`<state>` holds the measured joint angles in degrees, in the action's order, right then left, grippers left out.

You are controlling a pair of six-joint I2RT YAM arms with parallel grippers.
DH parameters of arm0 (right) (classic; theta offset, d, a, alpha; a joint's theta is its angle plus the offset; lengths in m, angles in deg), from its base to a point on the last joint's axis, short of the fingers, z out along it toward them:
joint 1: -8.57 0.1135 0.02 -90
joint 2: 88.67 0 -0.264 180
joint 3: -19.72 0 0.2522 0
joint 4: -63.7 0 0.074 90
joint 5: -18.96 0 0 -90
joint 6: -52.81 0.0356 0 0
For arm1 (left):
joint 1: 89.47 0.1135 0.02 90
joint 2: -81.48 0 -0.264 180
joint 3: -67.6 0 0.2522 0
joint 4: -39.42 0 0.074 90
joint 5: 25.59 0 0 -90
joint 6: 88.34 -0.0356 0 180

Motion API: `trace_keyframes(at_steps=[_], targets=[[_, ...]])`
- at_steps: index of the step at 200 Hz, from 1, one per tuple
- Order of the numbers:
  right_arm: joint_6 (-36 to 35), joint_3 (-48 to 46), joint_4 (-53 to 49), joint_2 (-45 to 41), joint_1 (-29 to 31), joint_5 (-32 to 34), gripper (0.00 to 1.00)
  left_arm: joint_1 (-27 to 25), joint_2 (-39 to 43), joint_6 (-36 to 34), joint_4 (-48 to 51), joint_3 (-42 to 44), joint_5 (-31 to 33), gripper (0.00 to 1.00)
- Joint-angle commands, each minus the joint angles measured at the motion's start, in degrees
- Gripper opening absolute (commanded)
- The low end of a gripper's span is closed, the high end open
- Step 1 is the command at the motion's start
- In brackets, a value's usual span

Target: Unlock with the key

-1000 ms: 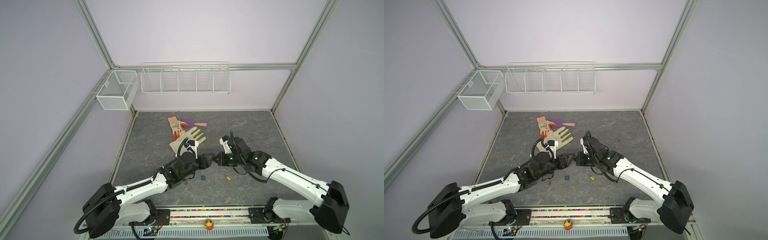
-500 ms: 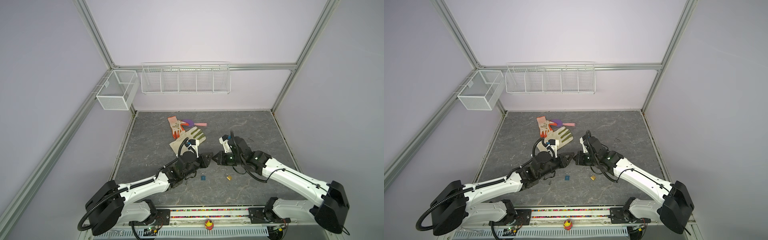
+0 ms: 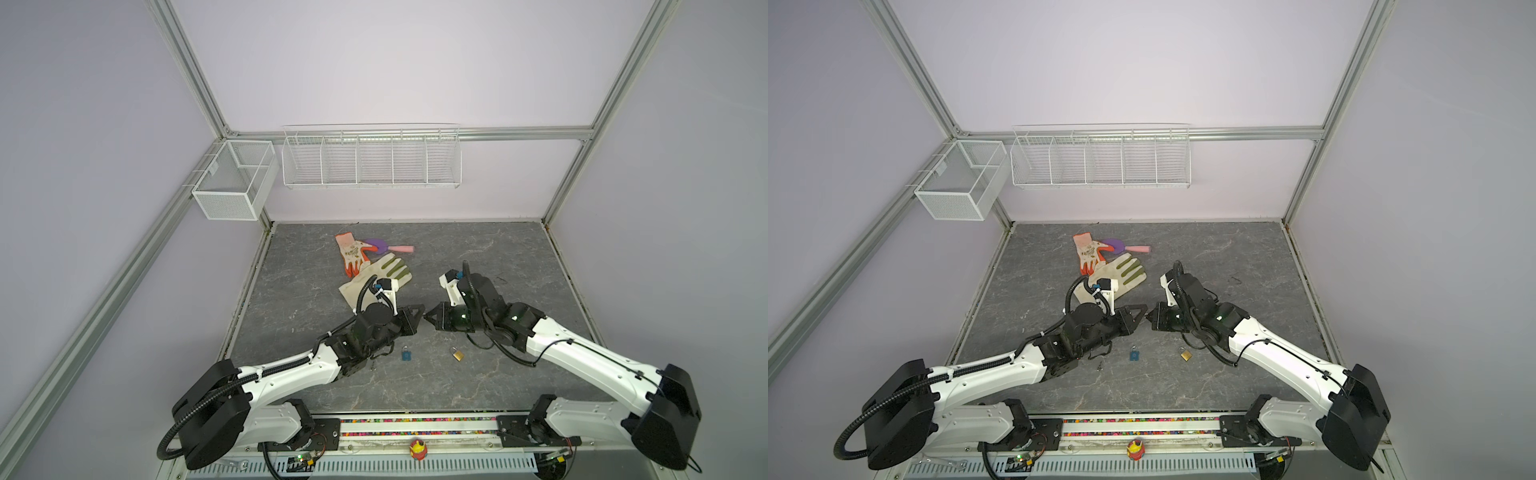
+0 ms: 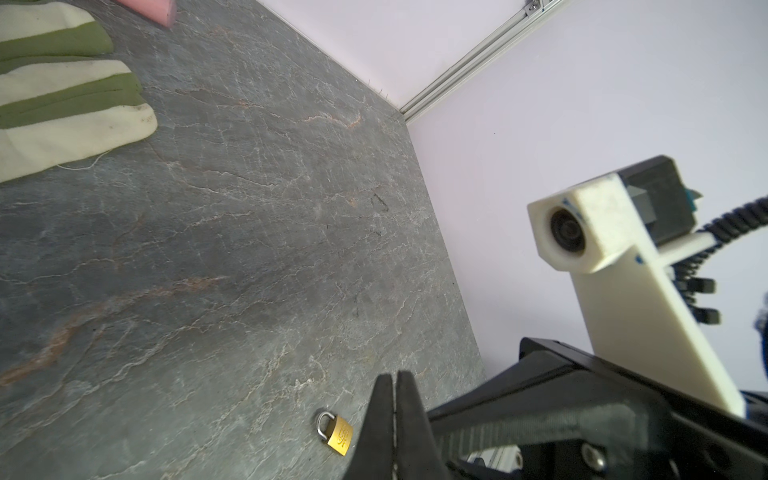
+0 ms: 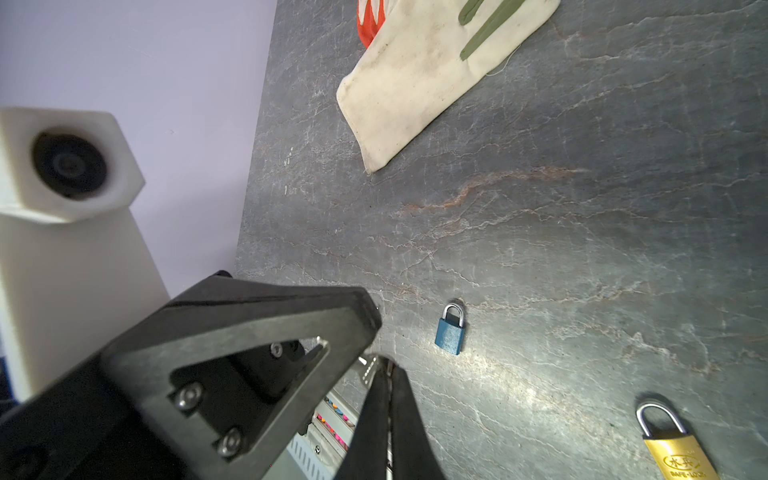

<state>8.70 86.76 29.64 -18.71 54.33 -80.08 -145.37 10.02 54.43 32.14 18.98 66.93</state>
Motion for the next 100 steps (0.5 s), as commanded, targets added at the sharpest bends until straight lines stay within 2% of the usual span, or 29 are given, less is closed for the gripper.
trace_keyframes(at_steps=[1,17,37,50,63,80,100], targets=[[0.8,-1.0,0.2,-1.8,0.2,0.1,0.07,-0.2,-0.5,0.5,-1.2,-1.3,0.1,0.00],[0.7,-1.2,0.0,-2.5,0.2,0.5,0.09,-0.2,-0.3,-0.1,-1.4,-1.4,0.0,0.00],[-0.2,-1.1,-0.3,-3.5,-0.2,0.4,0.18,-0.1,0.2,-2.1,0.0,-2.4,-0.2,0.00],[-1.4,-0.9,-0.9,-4.8,-0.6,0.2,0.30,0.0,0.9,-4.1,0.6,-2.7,-0.1,0.00],[-2.7,-0.8,-1.4,-6.3,-1.5,-0.2,0.37,0.8,2.1,-6.0,0.8,-2.6,-1.1,0.00],[-5.3,-1.2,-0.3,-8.7,-4.2,-4.6,0.41,3.6,3.8,-9.8,1.1,-2.8,-6.0,0.00],[-8.6,-1.7,3.0,-11.4,-7.4,-12.3,0.53,7.6,5.8,-14.3,3.2,-4.2,-13.2,0.00]])
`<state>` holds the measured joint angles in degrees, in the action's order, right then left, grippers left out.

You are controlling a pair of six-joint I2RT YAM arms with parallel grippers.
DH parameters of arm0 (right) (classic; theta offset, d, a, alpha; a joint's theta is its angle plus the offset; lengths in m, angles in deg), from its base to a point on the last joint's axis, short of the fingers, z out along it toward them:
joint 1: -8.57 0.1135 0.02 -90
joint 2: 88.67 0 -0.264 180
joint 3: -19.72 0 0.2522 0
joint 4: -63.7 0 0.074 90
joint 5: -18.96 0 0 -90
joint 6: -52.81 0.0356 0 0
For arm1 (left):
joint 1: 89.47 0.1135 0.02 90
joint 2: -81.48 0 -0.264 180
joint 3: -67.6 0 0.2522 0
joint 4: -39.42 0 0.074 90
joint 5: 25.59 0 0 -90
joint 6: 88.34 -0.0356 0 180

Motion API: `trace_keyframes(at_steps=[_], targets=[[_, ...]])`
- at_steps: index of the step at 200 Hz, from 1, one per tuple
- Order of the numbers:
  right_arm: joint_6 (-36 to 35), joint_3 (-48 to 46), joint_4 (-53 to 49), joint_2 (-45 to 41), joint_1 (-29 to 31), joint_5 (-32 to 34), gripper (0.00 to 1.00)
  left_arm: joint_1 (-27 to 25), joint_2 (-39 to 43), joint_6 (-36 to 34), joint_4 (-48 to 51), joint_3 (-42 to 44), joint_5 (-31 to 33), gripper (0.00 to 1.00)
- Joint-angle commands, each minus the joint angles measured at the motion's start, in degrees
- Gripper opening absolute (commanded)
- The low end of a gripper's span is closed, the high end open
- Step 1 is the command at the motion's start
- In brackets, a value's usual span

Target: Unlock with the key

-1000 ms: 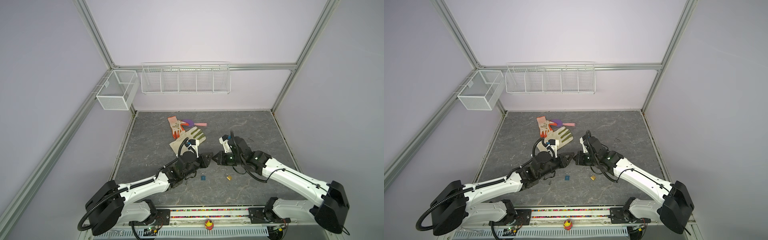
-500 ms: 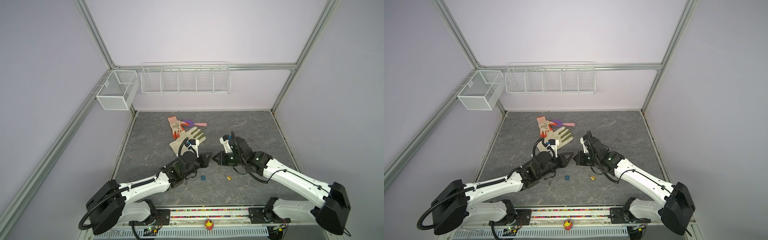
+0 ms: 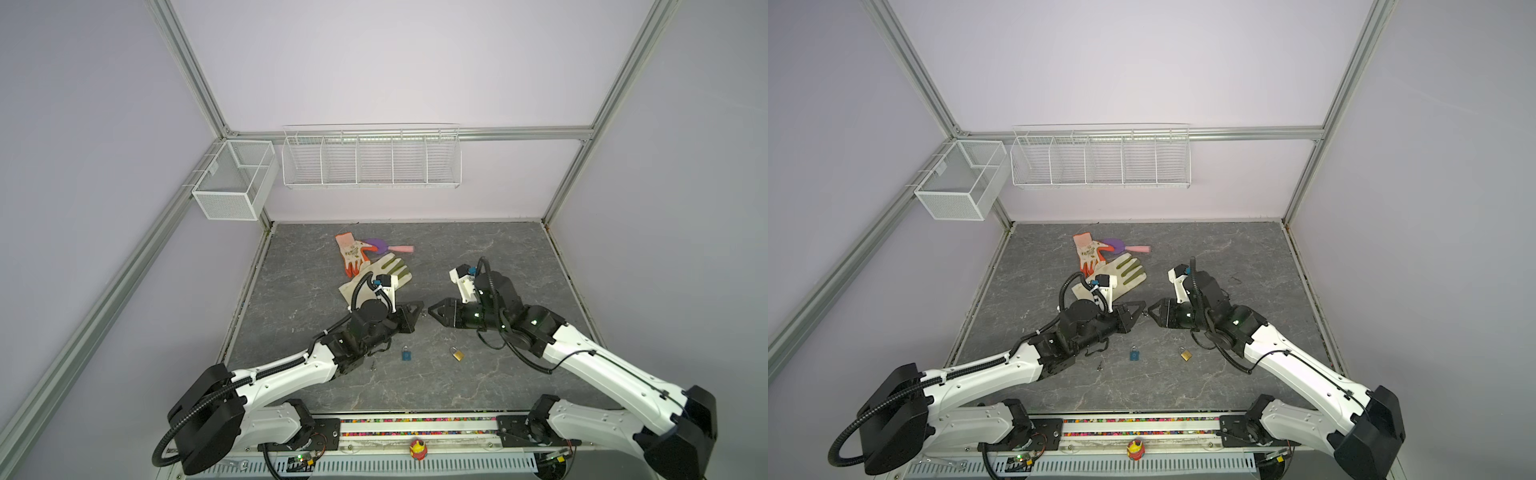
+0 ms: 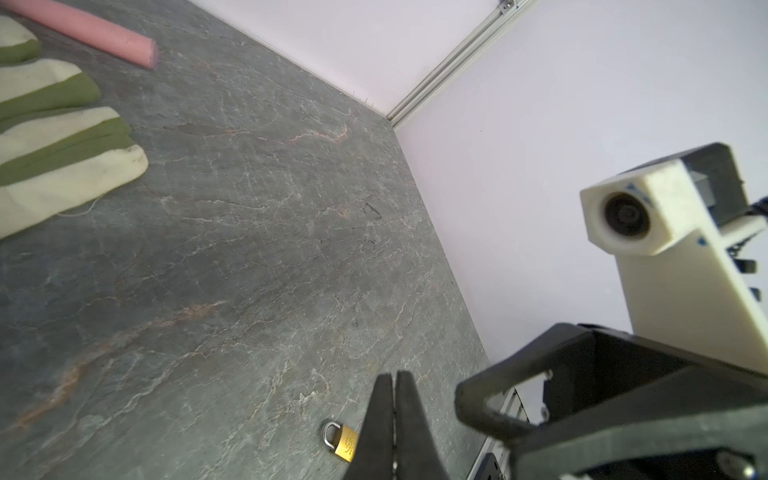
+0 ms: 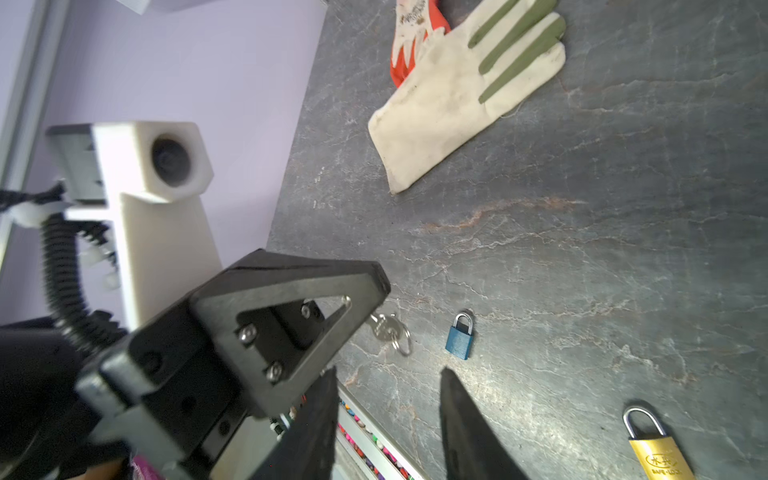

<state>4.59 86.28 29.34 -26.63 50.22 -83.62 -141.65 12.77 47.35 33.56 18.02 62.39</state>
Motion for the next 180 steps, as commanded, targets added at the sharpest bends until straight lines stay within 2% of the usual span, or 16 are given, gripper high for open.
trace_keyframes(at_steps=[1,14,39,60,86,139,180], targets=[[-4.7,-1.2,3.4,-3.5,-3.5,-9.1,0.53,4.0,3.1,-7.4,1.8,-3.3,-9.0,0.00],[-6.9,-0.9,3.9,-4.5,-5.3,-12.1,0.56,5.6,4.3,-10.8,3.3,-4.7,-13.0,0.00],[-7.6,-1.5,9.5,-4.7,-8.6,-19.4,0.56,7.8,3.9,-16.7,9.1,-10.1,-19.2,0.00],[-7.6,-2.1,15.1,-3.8,-10.8,-23.9,0.47,9.6,3.2,-17.9,8.8,-12.8,-24.8,0.00],[-7.6,-2.0,21.1,-2.1,-12.2,-29.4,0.42,10.2,1.7,-20.8,10.7,-17.1,-30.2,0.00],[-6.7,-2.1,28.1,0.4,-12.2,-33.5,0.35,10.3,-0.7,-22.3,12.3,-21.8,-34.2,0.00],[-6.7,-2.0,29.4,1.0,-11.8,-34.6,0.32,10.3,-2.3,-22.0,11.5,-23.0,-36.0,0.00]])
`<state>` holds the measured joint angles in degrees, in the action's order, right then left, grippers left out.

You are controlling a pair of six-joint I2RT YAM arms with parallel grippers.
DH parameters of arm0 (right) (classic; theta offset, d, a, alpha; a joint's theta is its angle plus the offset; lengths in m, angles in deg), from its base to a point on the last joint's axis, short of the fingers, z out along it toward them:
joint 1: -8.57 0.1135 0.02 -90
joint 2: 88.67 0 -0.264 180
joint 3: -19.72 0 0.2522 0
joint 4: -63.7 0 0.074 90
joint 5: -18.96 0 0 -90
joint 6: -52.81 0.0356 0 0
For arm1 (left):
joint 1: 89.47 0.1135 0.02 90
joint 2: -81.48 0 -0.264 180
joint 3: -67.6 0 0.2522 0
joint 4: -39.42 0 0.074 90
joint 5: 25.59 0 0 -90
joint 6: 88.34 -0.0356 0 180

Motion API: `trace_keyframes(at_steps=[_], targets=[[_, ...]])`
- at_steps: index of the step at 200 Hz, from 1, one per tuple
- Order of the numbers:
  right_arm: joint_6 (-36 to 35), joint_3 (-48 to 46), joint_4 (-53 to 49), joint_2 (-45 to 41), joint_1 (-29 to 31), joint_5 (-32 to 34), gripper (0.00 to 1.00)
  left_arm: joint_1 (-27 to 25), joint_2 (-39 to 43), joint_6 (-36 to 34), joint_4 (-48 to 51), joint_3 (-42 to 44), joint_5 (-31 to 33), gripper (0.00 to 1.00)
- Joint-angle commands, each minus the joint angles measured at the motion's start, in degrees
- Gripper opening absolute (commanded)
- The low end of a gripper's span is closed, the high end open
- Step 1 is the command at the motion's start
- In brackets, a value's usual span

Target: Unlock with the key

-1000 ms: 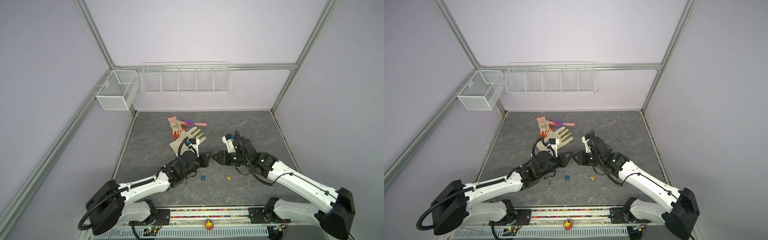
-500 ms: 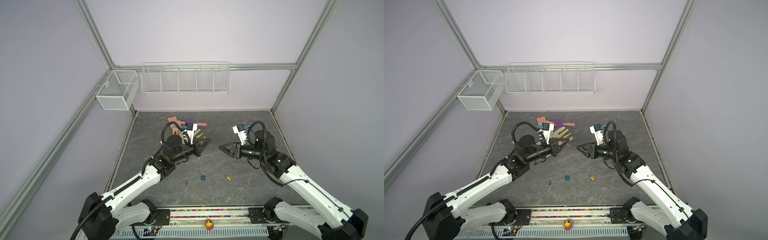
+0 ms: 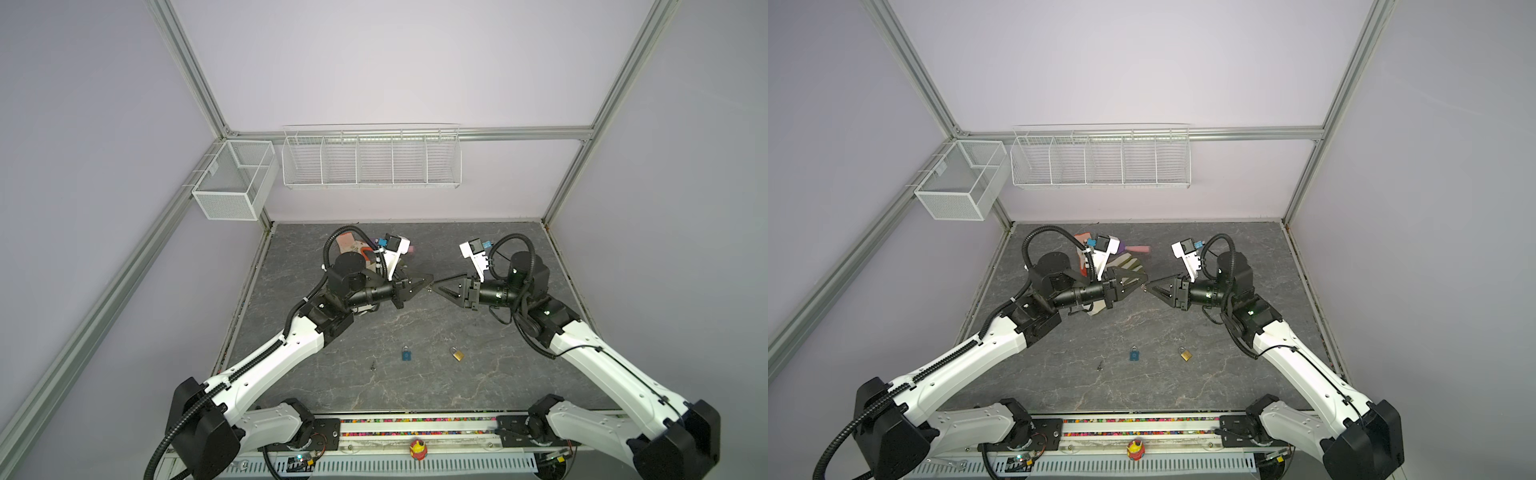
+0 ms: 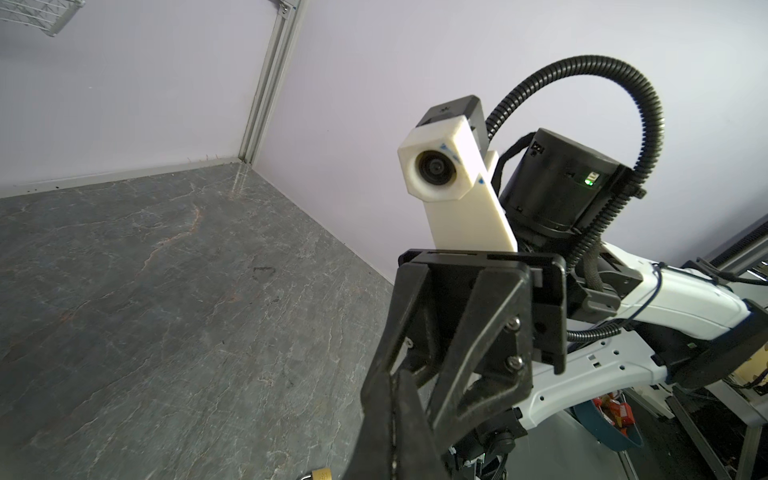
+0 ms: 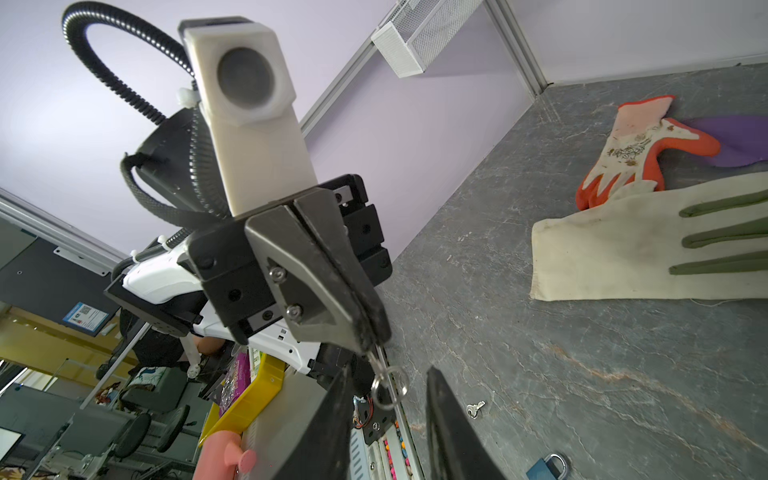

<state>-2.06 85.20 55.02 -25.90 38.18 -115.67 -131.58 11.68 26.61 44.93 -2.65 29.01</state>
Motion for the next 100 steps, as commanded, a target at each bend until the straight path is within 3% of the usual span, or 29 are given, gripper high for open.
trace_keyframes(at_steps=[1,100], targets=[[-0.1,-1.0,3.8,0.3,0.3,-2.6,0.32,0.3,-1.2,-1.2,0.2,-2.3,-2.7,0.00],[-1.2,-1.0,3.6,1.6,1.1,-3.6,0.23,0.3,-2.1,-0.8,-0.7,-3.4,-3.6,0.00]])
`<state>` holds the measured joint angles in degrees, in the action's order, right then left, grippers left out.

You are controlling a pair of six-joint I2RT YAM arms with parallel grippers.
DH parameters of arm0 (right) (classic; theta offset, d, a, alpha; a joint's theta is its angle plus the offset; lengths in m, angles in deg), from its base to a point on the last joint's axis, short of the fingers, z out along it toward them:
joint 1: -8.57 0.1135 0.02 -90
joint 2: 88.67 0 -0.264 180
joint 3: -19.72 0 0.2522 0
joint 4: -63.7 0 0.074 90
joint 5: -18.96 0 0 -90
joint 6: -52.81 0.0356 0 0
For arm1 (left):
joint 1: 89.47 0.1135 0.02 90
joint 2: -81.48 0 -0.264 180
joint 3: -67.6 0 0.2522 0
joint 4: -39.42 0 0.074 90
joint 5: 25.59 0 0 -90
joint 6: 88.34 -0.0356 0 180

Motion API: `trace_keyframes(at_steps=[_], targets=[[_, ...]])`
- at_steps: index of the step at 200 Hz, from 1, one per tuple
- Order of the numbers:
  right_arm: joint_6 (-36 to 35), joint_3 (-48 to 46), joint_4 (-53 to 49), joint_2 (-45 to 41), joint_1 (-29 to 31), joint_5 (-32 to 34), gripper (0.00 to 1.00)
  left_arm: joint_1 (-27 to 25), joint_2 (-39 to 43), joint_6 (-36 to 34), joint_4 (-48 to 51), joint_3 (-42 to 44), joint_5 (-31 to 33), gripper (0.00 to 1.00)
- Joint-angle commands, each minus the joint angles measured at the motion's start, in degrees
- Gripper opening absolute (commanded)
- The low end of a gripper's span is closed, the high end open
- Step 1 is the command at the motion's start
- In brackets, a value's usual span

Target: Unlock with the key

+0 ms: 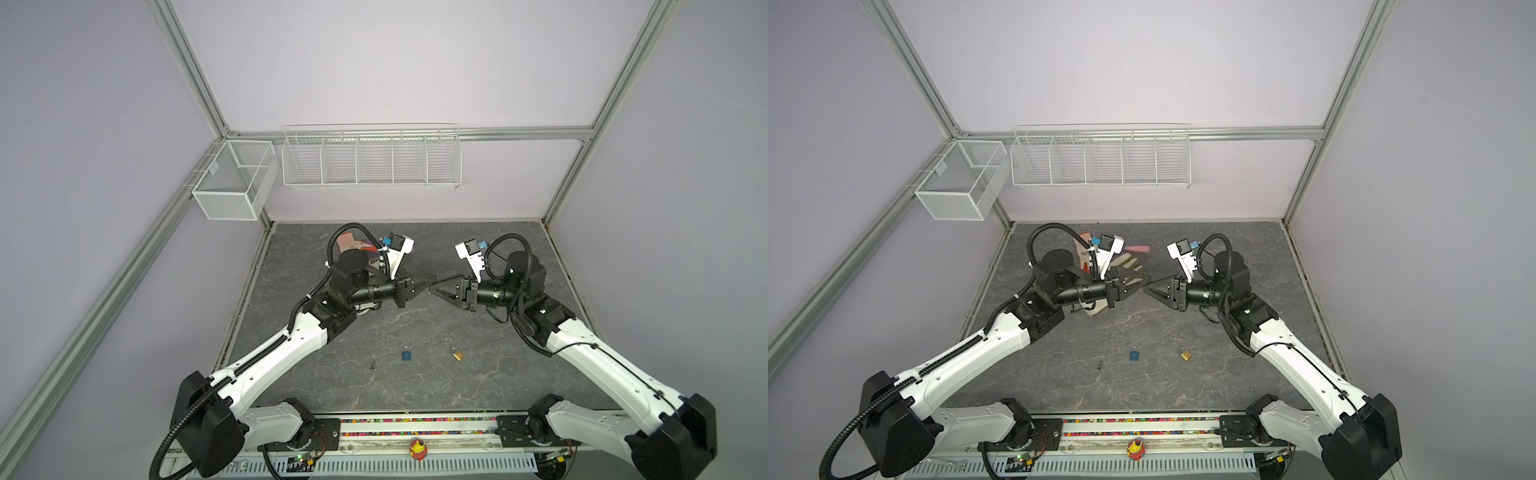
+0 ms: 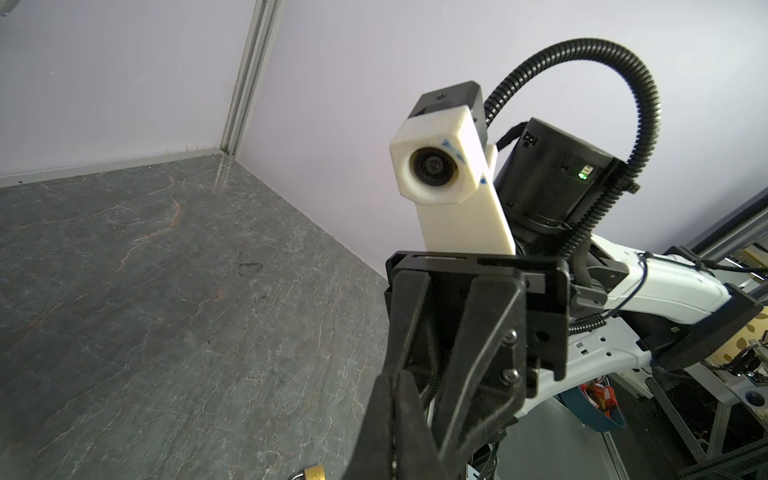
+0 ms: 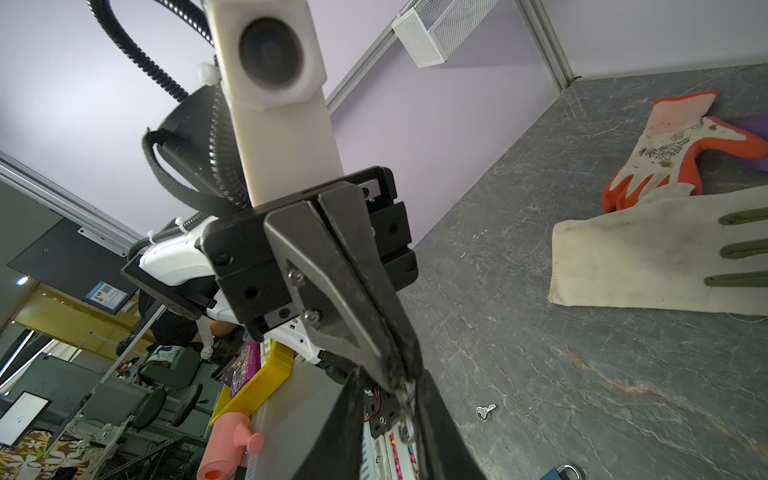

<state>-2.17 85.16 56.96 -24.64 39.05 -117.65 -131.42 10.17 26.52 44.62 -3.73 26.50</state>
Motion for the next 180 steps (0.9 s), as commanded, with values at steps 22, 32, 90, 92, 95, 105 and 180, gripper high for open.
trace_keyframes(at_steps=[22,32,90,92,95,105,180], targets=[[-1.2,-3.0,1.4,0.1,0.1,-1.8,0.20,0.1,-0.1,-1.3,0.1,-2.5,-0.5,0.00],[-1.3,-2.9,1.2,0.1,-0.1,-1.7,0.20,0.1,0.0,-1.2,-0.1,-2.4,-0.5,0.00],[-0.2,-1.9,3.2,0.0,-0.1,-2.8,0.20,0.1,-0.1,-1.6,0.5,-2.5,-0.8,0.00],[-0.1,-1.9,3.3,-0.1,-0.1,-2.8,0.20,0.1,-0.1,-1.7,0.6,-2.5,-0.7,0.00],[-0.1,-1.9,3.4,-0.2,-0.1,-2.7,0.20,0.1,0.0,-1.7,0.7,-2.5,-0.7,0.00],[-0.2,-1.7,3.2,-0.4,-0.1,-2.5,0.20,0.1,0.0,-2.0,1.1,-2.6,-0.6,0.00],[-0.3,-1.7,4.0,-0.1,-0.2,-2.3,0.20,0.1,-0.2,-2.3,1.5,-2.8,-2.4,0.00]])
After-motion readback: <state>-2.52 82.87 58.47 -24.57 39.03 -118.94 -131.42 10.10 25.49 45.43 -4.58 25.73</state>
